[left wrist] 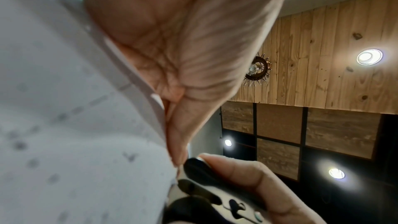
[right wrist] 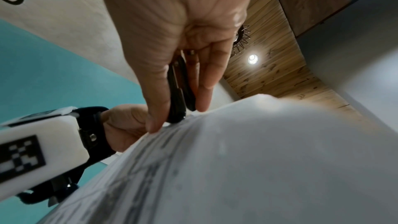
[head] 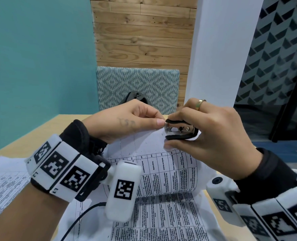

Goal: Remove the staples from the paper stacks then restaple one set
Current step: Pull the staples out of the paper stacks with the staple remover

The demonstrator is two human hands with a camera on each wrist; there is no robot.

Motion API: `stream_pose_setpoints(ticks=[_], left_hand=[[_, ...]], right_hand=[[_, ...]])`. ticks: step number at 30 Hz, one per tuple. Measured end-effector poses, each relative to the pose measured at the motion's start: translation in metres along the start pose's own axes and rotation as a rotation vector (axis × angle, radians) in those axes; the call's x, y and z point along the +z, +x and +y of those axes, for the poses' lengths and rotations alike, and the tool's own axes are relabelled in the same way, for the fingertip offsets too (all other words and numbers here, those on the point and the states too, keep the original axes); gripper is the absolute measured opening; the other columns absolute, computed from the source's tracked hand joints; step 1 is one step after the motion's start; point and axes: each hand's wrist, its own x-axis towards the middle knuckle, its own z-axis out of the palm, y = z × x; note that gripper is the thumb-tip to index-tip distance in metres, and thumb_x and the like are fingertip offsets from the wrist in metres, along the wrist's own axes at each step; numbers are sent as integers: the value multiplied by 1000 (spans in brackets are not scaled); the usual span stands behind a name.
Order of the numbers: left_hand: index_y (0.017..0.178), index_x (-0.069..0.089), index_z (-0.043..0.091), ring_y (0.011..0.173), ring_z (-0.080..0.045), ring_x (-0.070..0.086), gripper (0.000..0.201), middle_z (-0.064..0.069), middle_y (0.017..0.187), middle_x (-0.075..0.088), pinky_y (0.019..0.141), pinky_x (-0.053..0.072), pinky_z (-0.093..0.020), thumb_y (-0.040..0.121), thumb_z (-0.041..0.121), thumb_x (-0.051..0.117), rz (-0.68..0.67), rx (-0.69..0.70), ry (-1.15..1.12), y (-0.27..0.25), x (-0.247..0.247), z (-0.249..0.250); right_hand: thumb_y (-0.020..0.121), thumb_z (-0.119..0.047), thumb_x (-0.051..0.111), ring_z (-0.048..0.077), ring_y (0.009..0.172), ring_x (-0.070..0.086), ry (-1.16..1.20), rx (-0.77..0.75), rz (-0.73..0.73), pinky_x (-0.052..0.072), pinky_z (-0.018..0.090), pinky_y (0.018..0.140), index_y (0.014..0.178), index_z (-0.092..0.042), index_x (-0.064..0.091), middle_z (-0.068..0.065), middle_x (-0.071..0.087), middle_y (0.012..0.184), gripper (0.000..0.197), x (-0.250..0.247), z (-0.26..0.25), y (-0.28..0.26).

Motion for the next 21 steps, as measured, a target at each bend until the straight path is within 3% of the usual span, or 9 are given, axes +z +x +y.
stream_pose_setpoints(ticks=[12, 18, 21], left_hand=[[87, 65, 4, 79, -8, 52, 22, -2, 81, 60, 78, 42, -17, 87, 24, 56, -13, 1, -7, 0, 1, 0], [83, 66, 5, 70, -4, 57, 14, -2, 76, 64, 65, 44, -7, 78, 18, 68, -22, -44, -87, 0, 1, -1], [82, 69, 6, 80, -8, 60, 13, -5, 83, 67, 73, 47, -12, 76, 18, 66, -9, -45, -111, 1, 1, -3]], right_hand=[[63, -32, 75, 26, 53, 53, 17, -70, -3, 46, 34, 41, 76, -5, 61, 5, 55, 71, 33, 1, 0, 0], [64, -32, 75, 23, 55, 54, 76, -47, -13, 47, 35, 44, 78, -6, 63, 3, 56, 72, 32, 1, 0, 0], [64, -32, 76, 22, 57, 54, 130, -6, -20, 47, 36, 48, 79, -6, 64, 3, 57, 72, 33, 1, 1, -1]])
